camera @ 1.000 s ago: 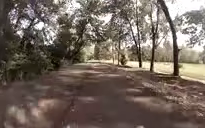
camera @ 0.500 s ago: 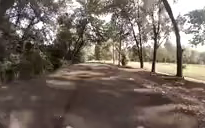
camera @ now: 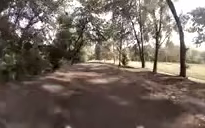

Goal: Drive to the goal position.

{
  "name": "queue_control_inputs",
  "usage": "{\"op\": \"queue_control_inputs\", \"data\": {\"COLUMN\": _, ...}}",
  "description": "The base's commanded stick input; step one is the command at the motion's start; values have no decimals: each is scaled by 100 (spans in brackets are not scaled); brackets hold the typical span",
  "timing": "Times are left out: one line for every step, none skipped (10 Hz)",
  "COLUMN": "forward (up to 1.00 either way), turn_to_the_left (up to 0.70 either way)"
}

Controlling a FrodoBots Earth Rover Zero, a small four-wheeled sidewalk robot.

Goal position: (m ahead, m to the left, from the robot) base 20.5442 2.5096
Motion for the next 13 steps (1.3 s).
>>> {"op": "queue_control_inputs", "data": {"forward": 70, "turn_to_the_left": 0}}
{"op": "queue_control_inputs", "data": {"forward": 70, "turn_to_the_left": 0}}
{"op": "queue_control_inputs", "data": {"forward": 70, "turn_to_the_left": 0}}
{"op": "queue_control_inputs", "data": {"forward": 70, "turn_to_the_left": 0}}
{"op": "queue_control_inputs", "data": {"forward": 70, "turn_to_the_left": 0}}
{"op": "queue_control_inputs", "data": {"forward": 70, "turn_to_the_left": 0}}
{"op": "queue_control_inputs", "data": {"forward": 70, "turn_to_the_left": 0}}
{"op": "queue_control_inputs", "data": {"forward": 70, "turn_to_the_left": 3}}
{"op": "queue_control_inputs", "data": {"forward": 70, "turn_to_the_left": 32}}
{"op": "queue_control_inputs", "data": {"forward": 70, "turn_to_the_left": 0}}
{"op": "queue_control_inputs", "data": {"forward": 70, "turn_to_the_left": 0}}
{"op": "queue_control_inputs", "data": {"forward": 70, "turn_to_the_left": 0}}
{"op": "queue_control_inputs", "data": {"forward": 70, "turn_to_the_left": 0}}
